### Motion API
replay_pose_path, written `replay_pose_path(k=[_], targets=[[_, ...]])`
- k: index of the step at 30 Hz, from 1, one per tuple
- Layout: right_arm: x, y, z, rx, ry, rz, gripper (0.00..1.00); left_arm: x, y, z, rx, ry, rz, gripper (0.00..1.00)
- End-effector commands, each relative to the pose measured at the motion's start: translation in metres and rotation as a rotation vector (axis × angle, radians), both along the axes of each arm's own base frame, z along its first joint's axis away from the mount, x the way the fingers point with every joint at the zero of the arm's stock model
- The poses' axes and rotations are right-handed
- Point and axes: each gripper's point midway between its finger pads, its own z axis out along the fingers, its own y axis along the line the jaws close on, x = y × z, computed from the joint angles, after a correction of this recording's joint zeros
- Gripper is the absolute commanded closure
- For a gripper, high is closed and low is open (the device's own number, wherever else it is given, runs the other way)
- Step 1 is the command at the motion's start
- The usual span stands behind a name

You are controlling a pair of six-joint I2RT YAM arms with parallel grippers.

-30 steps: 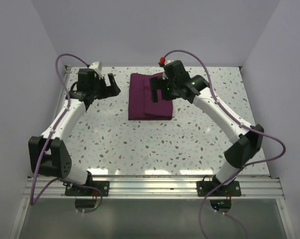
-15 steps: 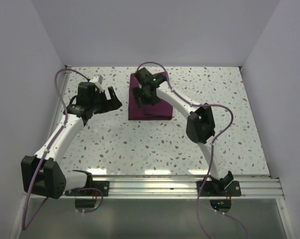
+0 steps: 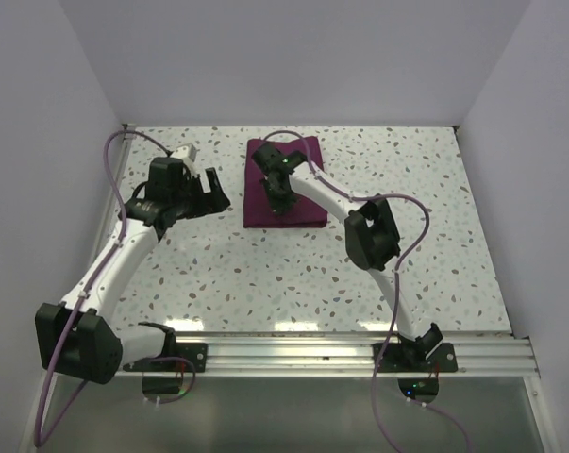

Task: Open and lay out the surgical kit
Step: Open the surgical kit at the center of the board.

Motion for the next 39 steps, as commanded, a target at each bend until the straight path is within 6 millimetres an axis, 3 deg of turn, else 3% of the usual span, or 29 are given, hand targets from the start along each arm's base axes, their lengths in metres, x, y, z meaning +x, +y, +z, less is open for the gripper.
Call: replay_pose_path(k=[1, 3, 4, 5, 7, 8, 10, 11, 12, 14, 15, 16, 17, 18, 20, 21, 22, 24, 26, 27, 28, 30, 31, 32, 36, 37, 39], targets=[[0.014, -0.001, 0.066, 0.055, -0.144, -0.015, 1.0, 0.016, -0.013, 0.021, 0.054, -0.057, -0.032, 0.1], [0.024, -0.018, 0.091, 0.038, -0.218, -0.063, 1.0, 0.017, -0.035, 0.022, 0.1, -0.055, -0.079, 0.1], [0.028, -0.028, 0.103, 0.031, -0.244, -0.09, 1.0, 0.029, -0.042, 0.022, 0.138, -0.055, -0.079, 0.1], [0.034, -0.054, 0.122, 0.016, -0.286, -0.161, 1.0, 0.028, -0.061, 0.022, 0.15, -0.053, -0.119, 0.1], [0.037, -0.085, 0.133, -0.002, -0.301, -0.242, 1.0, 0.045, -0.077, 0.014, 0.198, -0.031, -0.128, 0.1], [0.036, -0.124, 0.14, -0.03, -0.308, -0.331, 1.0, 0.046, -0.094, 0.01, 0.213, -0.025, -0.162, 0.11], [0.032, -0.16, 0.142, -0.06, -0.324, -0.407, 1.0, 0.063, -0.11, -0.004, 0.275, -0.004, -0.172, 0.11], [0.018, -0.183, 0.132, -0.095, -0.305, -0.437, 1.0, 0.064, -0.123, -0.009, 0.293, -0.003, -0.197, 0.11], [0.017, -0.208, 0.13, -0.122, -0.306, -0.485, 1.0, 0.069, -0.131, -0.033, 0.338, 0.041, -0.219, 0.11], [0.001, -0.239, 0.107, -0.183, -0.255, -0.539, 1.0, 0.08, -0.15, -0.034, 0.368, 0.022, -0.231, 0.11], [-0.005, -0.246, 0.103, -0.189, -0.232, -0.545, 0.94, 0.088, -0.159, -0.049, 0.393, 0.044, -0.236, 0.11], [-0.011, -0.253, 0.097, -0.213, -0.211, -0.552, 0.73, 0.091, -0.164, -0.056, 0.409, 0.054, -0.24, 0.11], [-0.019, -0.26, 0.089, -0.242, -0.187, -0.568, 0.42, 0.092, -0.173, -0.064, 0.422, 0.061, -0.253, 0.11], [-0.023, -0.265, 0.084, -0.262, -0.171, -0.578, 0.29, 0.092, -0.178, -0.089, 0.457, 0.105, -0.271, 0.11], [-0.032, -0.273, 0.08, -0.297, -0.155, -0.593, 0.12, 0.098, -0.196, -0.094, 0.48, 0.091, -0.282, 0.11], [-0.033, -0.276, 0.081, -0.3, -0.155, -0.6, 0.12, 0.095, -0.197, -0.118, 0.524, 0.136, -0.299, 0.11], [-0.035, -0.277, 0.085, -0.3, -0.164, -0.603, 0.12, 0.103, -0.202, -0.114, 0.54, 0.115, -0.28, 0.11], [-0.035, -0.279, 0.091, -0.299, -0.178, -0.602, 0.11, 0.098, -0.206, -0.138, 0.597, 0.156, -0.293, 0.12], [-0.031, -0.279, 0.101, -0.291, -0.203, -0.6, 0.11, 0.1, -0.211, -0.143, 0.606, 0.156, -0.296, 0.19], [-0.029, -0.278, 0.104, -0.286, -0.21, -0.598, 0.11, 0.099, -0.21, -0.149, 0.614, 0.169, -0.295, 0.25], [-0.025, -0.277, 0.111, -0.281, -0.224, -0.602, 0.11, 0.098, -0.209, -0.15, 0.621, 0.17, -0.291, 0.42], [-0.02, -0.278, 0.118, -0.283, -0.241, -0.604, 0.11, 0.1, -0.204, -0.143, 0.64, 0.158, -0.267, 0.62], [-0.014, -0.278, 0.126, -0.276, -0.257, -0.613, 0.11, 0.101, -0.202, -0.138, 0.646, 0.15, -0.258, 0.84], [-0.01, -0.276, 0.125, -0.276, -0.257, -0.611, 0.11, 0.103, -0.199, -0.13, 0.65, 0.137, -0.242, 0.96], [0.011, -0.272, 0.137, -0.262, -0.295, -0.625, 0.12, 0.115, -0.179, -0.046, 0.593, 0.014, -0.138, 1.0], [0.019, -0.268, 0.146, -0.246, -0.319, -0.625, 0.12, 0.121, -0.163, -0.032, 0.576, 0.005, -0.098, 1.0], [0.032, -0.263, 0.139, -0.243, -0.304, -0.61, 0.12, 0.119, -0.136, -0.001, 0.531, -0.01, -0.032, 1.0]])
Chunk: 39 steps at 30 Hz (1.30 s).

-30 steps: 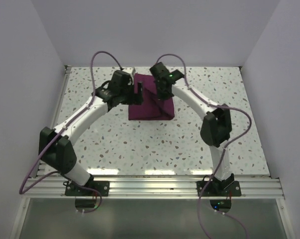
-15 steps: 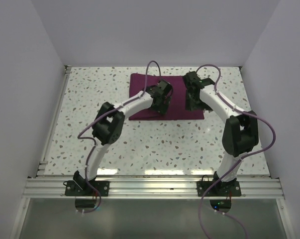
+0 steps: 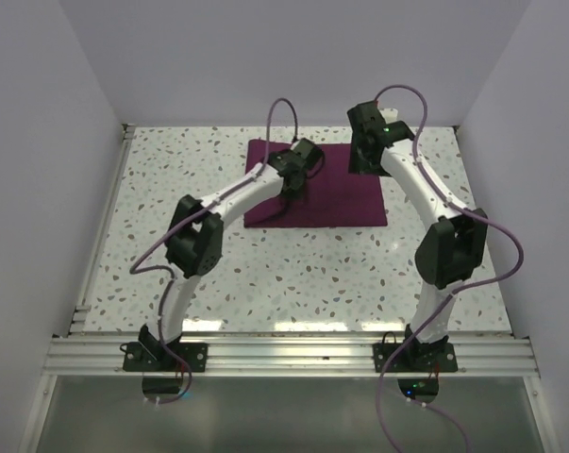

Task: Open and lay out the surgical kit
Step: Open the surgical kit at the center of the board.

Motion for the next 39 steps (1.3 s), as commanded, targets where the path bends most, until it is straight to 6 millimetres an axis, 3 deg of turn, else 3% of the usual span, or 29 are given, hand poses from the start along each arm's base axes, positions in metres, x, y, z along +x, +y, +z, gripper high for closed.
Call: replay_pose_path(k=[1, 2, 3, 4, 5, 6, 7, 8, 9, 10, 11, 12, 15, 19, 20, 30, 39], targets=[[0.025, 0.004, -0.006, -0.015, 0.007, 0.008, 0.12, 0.014, 0.083, 0.121, -0.119, -0.188, 0.214, 1.0], [0.03, 0.007, 0.004, 0.005, -0.019, 0.015, 0.12, 0.018, 0.1, 0.141, -0.145, -0.226, 0.246, 1.0], [0.039, 0.01, -0.011, 0.005, 0.015, 0.02, 0.13, 0.01, 0.121, 0.126, -0.141, -0.196, 0.296, 1.0], [0.051, 0.016, -0.001, 0.042, -0.018, 0.033, 0.14, 0.014, 0.156, 0.126, -0.155, -0.201, 0.373, 1.0], [0.059, 0.016, -0.003, 0.052, -0.021, 0.03, 0.14, 0.011, 0.175, 0.146, -0.206, -0.253, 0.409, 1.0], [0.068, 0.017, -0.019, 0.055, 0.005, 0.026, 0.14, -0.001, 0.194, 0.121, -0.194, -0.205, 0.448, 1.0], [0.08, 0.02, -0.009, 0.084, -0.034, 0.027, 0.15, -0.004, 0.225, 0.114, -0.188, -0.2, 0.514, 0.96], [0.089, 0.013, -0.014, 0.091, -0.036, 0.005, 0.16, -0.01, 0.238, 0.114, -0.189, -0.211, 0.541, 0.88], [0.095, 0.01, -0.016, 0.1, -0.039, -0.01, 0.16, -0.025, 0.256, 0.09, -0.136, -0.166, 0.579, 0.49], [0.108, 0.008, -0.023, 0.114, -0.047, -0.025, 0.18, -0.031, 0.272, 0.08, -0.113, -0.148, 0.62, 0.25], [0.115, -0.002, -0.027, 0.133, -0.05, -0.048, 0.18, -0.039, 0.277, 0.071, -0.102, -0.124, 0.631, 0.07], [0.121, -0.007, -0.03, 0.145, -0.059, -0.061, 0.19, -0.052, 0.282, 0.054, -0.076, -0.07, 0.64, 0.01], [0.145, -0.014, -0.045, 0.251, -0.091, -0.073, 0.25, -0.074, 0.283, 0.033, -0.072, -0.01, 0.638, 0.0], [0.17, -0.007, -0.062, 0.322, -0.136, -0.047, 0.36, -0.086, 0.278, 0.023, -0.117, 0.002, 0.641, 0.0], [0.173, -0.007, -0.079, 0.324, -0.111, -0.05, 0.38, -0.087, 0.277, 0.022, -0.122, 0.008, 0.65, 0.0], [0.212, 0.004, -0.111, 0.372, -0.193, -0.059, 0.43, -0.092, 0.273, 0.024, -0.144, 0.014, 0.644, 0.02], [0.23, -0.018, -0.128, 0.268, -0.259, -0.122, 0.5, -0.105, 0.277, 0.024, -0.135, 0.015, 0.649, 0.03]])
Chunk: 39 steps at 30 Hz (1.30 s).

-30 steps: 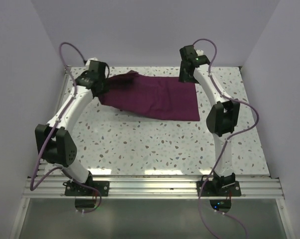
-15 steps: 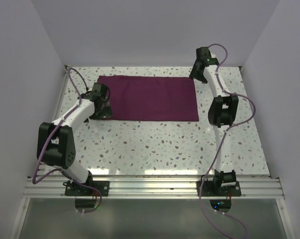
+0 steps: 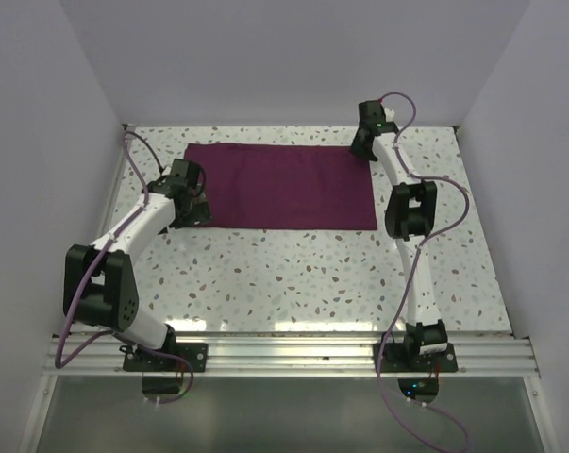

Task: Open and lay out the surgical kit
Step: Open the surgical kit at the center of the board.

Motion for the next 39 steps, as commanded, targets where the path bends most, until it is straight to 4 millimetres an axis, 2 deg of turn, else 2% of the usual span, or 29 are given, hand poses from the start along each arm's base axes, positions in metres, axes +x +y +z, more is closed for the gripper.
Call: replay_pose_path(k=[1, 4, 5, 8, 9, 16, 19, 23, 27, 28, 30, 31, 32, 34, 39], targets=[[0.024, -0.013, 0.023, -0.048, -0.116, -0.054, 0.51, -0.001, 0.001, 0.009, -0.009, -0.043, 0.017, 0.03], [0.023, -0.02, 0.016, -0.089, -0.107, -0.065, 0.56, -0.004, 0.002, 0.006, -0.007, -0.036, 0.025, 0.03], [0.023, -0.021, 0.014, -0.094, -0.104, -0.064, 0.63, -0.005, 0.002, 0.005, -0.007, -0.033, 0.026, 0.03], [0.023, -0.022, 0.005, -0.101, -0.09, -0.057, 0.76, -0.006, 0.003, 0.005, -0.006, -0.035, 0.032, 0.03], [0.022, -0.022, 0.003, -0.102, -0.086, -0.055, 0.84, -0.005, 0.003, 0.005, -0.007, -0.037, 0.033, 0.03], [0.019, -0.023, -0.003, -0.109, -0.064, -0.041, 1.0, -0.009, 0.002, 0.004, -0.009, -0.024, 0.032, 0.04], [0.019, -0.024, 0.002, -0.109, -0.07, -0.037, 1.0, -0.01, 0.001, 0.005, -0.015, -0.023, 0.03, 0.05], [0.022, -0.024, 0.02, -0.106, -0.105, -0.033, 1.0, -0.009, 0.001, 0.011, -0.016, -0.033, 0.022, 0.05], [0.027, -0.019, 0.046, -0.076, -0.162, -0.022, 1.0, -0.007, 0.002, 0.02, -0.011, -0.048, 0.021, 0.05], [0.029, -0.018, 0.058, -0.068, -0.185, -0.021, 1.0, -0.006, 0.001, 0.023, -0.014, -0.054, 0.017, 0.05], [0.03, -0.014, 0.067, -0.054, -0.209, -0.013, 1.0, -0.007, 0.001, 0.026, -0.013, -0.052, 0.016, 0.05], [0.03, -0.014, 0.083, -0.052, -0.237, -0.015, 1.0, -0.005, 0.001, 0.028, -0.015, -0.058, 0.014, 0.05], [0.029, -0.013, 0.081, -0.052, -0.239, -0.011, 1.0, -0.004, 0.001, 0.029, -0.014, -0.06, 0.011, 0.05], [0.027, -0.014, 0.094, -0.049, -0.259, -0.016, 1.0, -0.004, 0.0, 0.028, -0.018, -0.055, 0.007, 0.05], [0.023, -0.013, 0.112, -0.051, -0.284, -0.006, 1.0, -0.002, -0.004, 0.022, -0.031, -0.049, 0.003, 0.06]])
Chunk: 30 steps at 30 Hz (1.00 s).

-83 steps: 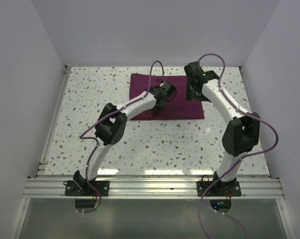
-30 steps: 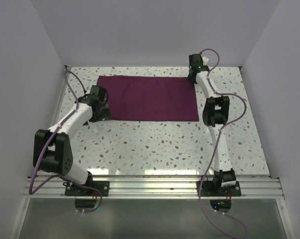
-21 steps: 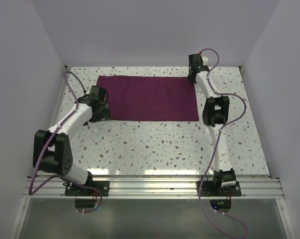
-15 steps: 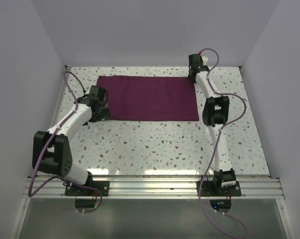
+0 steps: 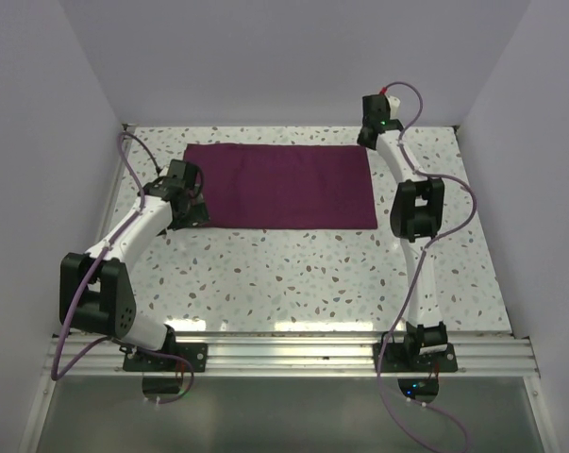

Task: Open and lay out the surgical kit
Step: Open the surgical kit at the center of the board.

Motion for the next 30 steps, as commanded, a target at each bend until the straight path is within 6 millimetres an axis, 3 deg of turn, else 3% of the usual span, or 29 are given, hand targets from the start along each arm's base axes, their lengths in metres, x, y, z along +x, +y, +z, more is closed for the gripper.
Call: replay_pose_path(k=[1, 4, 7, 8, 9, 10, 12, 19, 24, 30], targets=[[0.008, 0.002, 0.081, 0.016, -0.165, 0.012, 1.0, 0.008, -0.005, 0.013, -0.025, -0.041, 0.0, 0.06], [0.005, 0.005, 0.093, 0.037, -0.179, 0.022, 1.0, 0.009, -0.006, 0.017, -0.026, -0.05, -0.005, 0.06], [0.002, 0.008, 0.088, 0.038, -0.163, 0.024, 1.0, 0.013, -0.006, 0.021, -0.025, -0.063, -0.012, 0.06], [0.002, 0.007, 0.086, 0.031, -0.154, 0.027, 0.95, 0.014, -0.007, 0.022, -0.027, -0.063, -0.017, 0.06], [0.003, 0.007, 0.07, 0.022, -0.124, 0.031, 0.8, 0.014, -0.007, 0.022, -0.025, -0.058, -0.021, 0.06], [0.008, 0.007, 0.075, 0.023, -0.138, 0.036, 0.52, 0.015, -0.008, 0.024, -0.025, -0.061, -0.025, 0.06], [0.009, 0.01, 0.061, 0.022, -0.11, 0.048, 0.46, 0.012, -0.008, 0.026, -0.02, -0.06, -0.028, 0.06], [0.015, 0.012, 0.011, 0.026, -0.05, 0.043, 0.5, -0.004, -0.005, 0.019, -0.021, -0.04, -0.011, 0.06], [0.02, 0.009, 0.0, 0.008, -0.05, 0.038, 0.55, -0.011, -0.005, 0.011, -0.025, -0.023, 0.007, 0.06], [0.019, 0.007, -0.022, 0.002, -0.019, 0.03, 0.6, -0.004, -0.005, 0.011, -0.017, -0.023, 0.014, 0.06]])
